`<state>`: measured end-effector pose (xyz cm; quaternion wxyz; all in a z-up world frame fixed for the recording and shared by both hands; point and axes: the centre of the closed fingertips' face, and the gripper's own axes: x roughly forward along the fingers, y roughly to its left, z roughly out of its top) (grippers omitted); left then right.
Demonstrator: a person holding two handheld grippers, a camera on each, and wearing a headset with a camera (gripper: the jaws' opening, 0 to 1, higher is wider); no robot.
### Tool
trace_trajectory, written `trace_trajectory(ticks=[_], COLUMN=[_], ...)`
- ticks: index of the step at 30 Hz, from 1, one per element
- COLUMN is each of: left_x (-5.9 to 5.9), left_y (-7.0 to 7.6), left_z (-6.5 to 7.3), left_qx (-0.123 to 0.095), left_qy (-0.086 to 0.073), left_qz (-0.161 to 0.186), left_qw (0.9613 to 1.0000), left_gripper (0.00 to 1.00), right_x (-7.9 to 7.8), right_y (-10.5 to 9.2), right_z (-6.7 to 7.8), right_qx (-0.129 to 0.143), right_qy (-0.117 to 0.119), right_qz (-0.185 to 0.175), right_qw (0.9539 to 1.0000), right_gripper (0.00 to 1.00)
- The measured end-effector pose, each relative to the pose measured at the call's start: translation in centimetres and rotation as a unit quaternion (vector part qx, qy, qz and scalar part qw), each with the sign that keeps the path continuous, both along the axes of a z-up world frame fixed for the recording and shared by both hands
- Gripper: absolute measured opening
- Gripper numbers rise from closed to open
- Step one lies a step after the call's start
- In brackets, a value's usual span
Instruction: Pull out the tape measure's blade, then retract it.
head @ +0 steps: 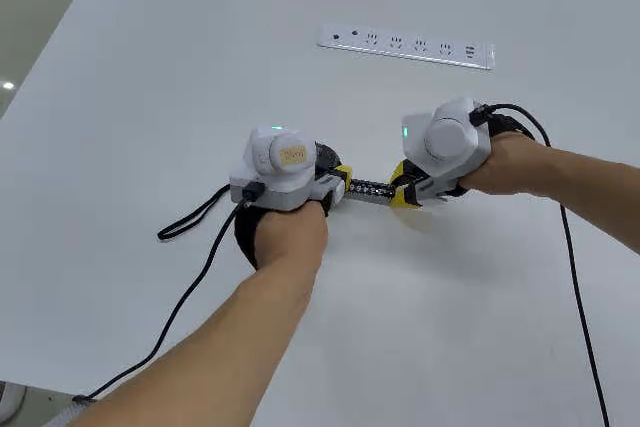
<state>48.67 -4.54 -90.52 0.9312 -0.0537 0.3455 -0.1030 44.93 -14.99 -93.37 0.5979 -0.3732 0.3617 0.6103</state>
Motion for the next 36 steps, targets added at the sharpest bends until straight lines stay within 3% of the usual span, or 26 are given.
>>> trace_trajectory(ticks=[36], left_x=[0.3], left_y=[0.1], left_z=[-0.2], left_qx=[-0.001], left_qy=[0.0], left_qz=[-0.003], left_qw=[1.0], left_gripper=[0.62], right_x=[0.6], right_y=[3.5], right_z=[0.0], right_qx=[0.021], right_qy=[-0.004], right_qz=[0.001], right_qw=[0.9998], right_gripper=[0.13])
